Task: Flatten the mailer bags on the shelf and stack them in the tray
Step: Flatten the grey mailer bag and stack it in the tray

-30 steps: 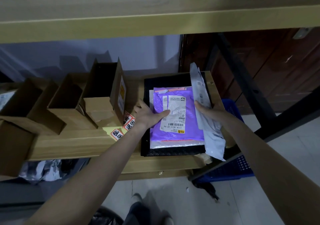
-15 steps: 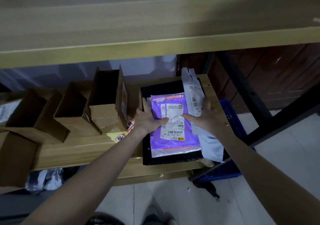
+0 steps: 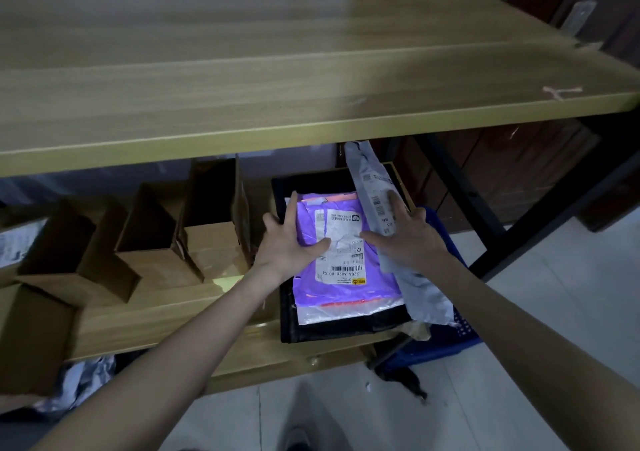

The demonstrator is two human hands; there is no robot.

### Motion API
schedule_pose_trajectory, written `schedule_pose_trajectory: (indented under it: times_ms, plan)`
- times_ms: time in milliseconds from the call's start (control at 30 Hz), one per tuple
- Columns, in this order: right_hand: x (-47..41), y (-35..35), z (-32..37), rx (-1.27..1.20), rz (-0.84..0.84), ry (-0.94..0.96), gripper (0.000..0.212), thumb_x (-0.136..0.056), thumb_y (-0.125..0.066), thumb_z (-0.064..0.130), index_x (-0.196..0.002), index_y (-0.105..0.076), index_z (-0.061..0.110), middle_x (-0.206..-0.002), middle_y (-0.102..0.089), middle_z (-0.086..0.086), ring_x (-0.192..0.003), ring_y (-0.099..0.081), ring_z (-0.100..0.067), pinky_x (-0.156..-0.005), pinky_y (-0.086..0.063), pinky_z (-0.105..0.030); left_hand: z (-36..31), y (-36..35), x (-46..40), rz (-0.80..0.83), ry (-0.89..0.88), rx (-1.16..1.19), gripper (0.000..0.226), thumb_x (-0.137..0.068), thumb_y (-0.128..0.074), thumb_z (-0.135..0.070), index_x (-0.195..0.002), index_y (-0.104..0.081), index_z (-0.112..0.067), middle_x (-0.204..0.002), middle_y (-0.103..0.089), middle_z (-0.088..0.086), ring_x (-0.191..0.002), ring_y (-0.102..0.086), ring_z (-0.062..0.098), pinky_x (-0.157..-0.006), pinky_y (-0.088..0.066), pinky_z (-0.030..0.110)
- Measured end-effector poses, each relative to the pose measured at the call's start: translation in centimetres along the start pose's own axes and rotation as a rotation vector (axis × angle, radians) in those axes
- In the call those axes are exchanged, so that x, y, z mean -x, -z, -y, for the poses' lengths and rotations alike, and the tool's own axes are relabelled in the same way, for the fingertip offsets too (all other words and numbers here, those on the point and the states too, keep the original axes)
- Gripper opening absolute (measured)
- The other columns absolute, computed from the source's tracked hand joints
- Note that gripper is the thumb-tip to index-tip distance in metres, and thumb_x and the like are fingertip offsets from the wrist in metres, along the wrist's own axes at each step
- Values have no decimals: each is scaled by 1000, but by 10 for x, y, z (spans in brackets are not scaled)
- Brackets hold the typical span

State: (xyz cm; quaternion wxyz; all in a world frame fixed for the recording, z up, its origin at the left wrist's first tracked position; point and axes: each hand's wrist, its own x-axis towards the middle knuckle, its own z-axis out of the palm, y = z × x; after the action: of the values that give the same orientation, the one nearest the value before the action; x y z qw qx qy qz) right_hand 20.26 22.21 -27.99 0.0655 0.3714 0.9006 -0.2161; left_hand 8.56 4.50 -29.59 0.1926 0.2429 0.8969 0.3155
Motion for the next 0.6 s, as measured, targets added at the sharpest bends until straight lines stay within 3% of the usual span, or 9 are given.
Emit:
schedule_pose_trajectory:
  times_ms: [267,433,600]
  plan:
    - [47,29,-14,-19,-24,168,95,-76,-54,68,-147,1,37,-134,-30,-18,-118,-47,-42,-96,-42,-46,-24,-1,65,-141,41,16,110,-71,-73,-52,-149,2,-33,-137,-21,14,-106,-59,36,-96,-44,35]
    - [108,38,-47,-45,-94,301,97,-70,-61,69,-147,-9,38,-116,-37,-12,-98,-57,-38,-86,-49,-42,-40,-23,143,-215,83,46,108,-69,-74,-54,-148,-4,-32,-131,-24,11,-114,-53,35,-102,-43,40]
    - [173,55,-86,14,-91,401,96,-73,-56,70,-145,0,43,-121,-35,-10,-104,-55,-40,-85,-48,-42,-68,-43,234,-328,76,80,97,-69,-75,-51,-145,-16,-37,-122,-26,6,-109,-55,32,-96,-40,31]
